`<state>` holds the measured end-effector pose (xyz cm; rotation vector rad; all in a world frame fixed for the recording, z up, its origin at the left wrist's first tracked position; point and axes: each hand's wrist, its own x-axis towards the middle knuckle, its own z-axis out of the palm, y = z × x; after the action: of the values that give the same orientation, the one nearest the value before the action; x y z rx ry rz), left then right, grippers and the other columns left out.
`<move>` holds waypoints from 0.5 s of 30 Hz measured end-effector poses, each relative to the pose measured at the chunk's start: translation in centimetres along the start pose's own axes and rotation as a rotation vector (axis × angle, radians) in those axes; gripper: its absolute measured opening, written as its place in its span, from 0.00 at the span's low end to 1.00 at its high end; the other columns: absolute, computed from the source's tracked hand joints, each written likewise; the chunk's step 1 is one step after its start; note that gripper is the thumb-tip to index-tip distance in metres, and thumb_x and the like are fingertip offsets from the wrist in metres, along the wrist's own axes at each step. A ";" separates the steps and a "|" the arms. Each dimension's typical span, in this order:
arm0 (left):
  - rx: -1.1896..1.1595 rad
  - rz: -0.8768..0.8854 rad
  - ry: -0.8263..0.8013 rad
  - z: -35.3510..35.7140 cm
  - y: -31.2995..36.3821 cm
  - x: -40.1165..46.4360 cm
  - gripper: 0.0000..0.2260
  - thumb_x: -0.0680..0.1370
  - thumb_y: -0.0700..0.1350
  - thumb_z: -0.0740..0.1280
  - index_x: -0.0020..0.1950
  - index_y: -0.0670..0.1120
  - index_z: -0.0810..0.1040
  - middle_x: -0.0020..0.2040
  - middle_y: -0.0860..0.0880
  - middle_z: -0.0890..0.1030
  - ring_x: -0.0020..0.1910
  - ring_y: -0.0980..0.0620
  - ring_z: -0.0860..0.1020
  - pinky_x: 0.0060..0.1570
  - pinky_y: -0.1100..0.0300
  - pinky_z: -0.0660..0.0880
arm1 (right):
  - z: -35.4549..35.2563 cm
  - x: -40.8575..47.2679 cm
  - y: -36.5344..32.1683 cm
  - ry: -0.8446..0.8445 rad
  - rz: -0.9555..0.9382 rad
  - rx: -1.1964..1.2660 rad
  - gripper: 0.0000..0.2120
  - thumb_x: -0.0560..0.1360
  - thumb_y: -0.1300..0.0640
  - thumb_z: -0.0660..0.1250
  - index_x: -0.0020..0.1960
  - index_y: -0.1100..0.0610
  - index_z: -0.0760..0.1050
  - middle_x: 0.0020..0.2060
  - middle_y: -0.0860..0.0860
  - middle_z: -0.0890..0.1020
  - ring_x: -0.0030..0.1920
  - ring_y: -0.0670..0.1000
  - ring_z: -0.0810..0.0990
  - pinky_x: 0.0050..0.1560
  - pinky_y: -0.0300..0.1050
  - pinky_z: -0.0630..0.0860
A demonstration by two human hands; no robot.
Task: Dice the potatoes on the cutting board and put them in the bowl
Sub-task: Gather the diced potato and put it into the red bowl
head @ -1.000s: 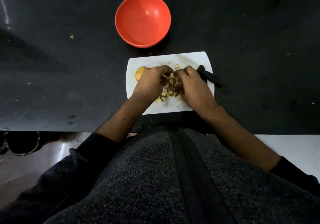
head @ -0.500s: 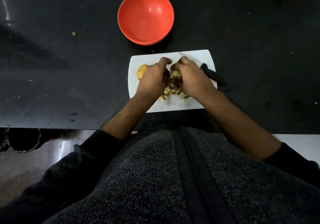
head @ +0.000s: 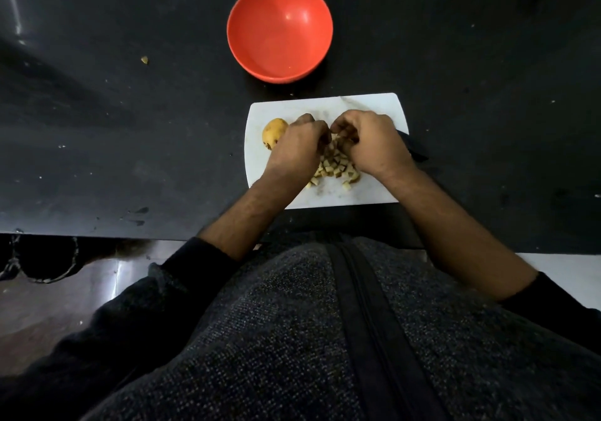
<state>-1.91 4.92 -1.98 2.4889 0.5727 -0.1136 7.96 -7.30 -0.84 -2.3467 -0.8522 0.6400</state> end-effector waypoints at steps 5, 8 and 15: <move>-0.088 -0.018 0.047 -0.1 0.1 -0.4 0.11 0.78 0.33 0.62 0.56 0.43 0.79 0.51 0.46 0.82 0.49 0.48 0.79 0.48 0.49 0.78 | -0.4 -0.9 0.1 0.013 -0.071 -0.136 0.19 0.77 0.69 0.64 0.63 0.53 0.80 0.56 0.50 0.83 0.56 0.49 0.81 0.59 0.42 0.77; -0.146 -0.019 0.028 -0.4 -0.1 -0.8 0.13 0.78 0.33 0.64 0.59 0.45 0.78 0.51 0.49 0.83 0.48 0.51 0.80 0.43 0.53 0.80 | -0.7 -1.8 0.6 -0.020 -0.096 -0.182 0.24 0.75 0.72 0.63 0.65 0.53 0.78 0.59 0.50 0.82 0.59 0.50 0.80 0.61 0.44 0.77; -0.134 -0.039 0.015 -1.2 -0.8 -2.7 0.19 0.74 0.39 0.75 0.63 0.49 0.78 0.57 0.52 0.80 0.47 0.54 0.77 0.46 0.49 0.79 | -0.9 -3.1 2.1 0.069 -0.083 0.019 0.22 0.75 0.68 0.69 0.66 0.54 0.75 0.53 0.48 0.82 0.52 0.41 0.80 0.54 0.26 0.72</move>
<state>-4.78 5.18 -0.81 2.3515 0.6142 -0.0696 7.24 -11.13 -0.79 -2.2896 -0.9028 0.5279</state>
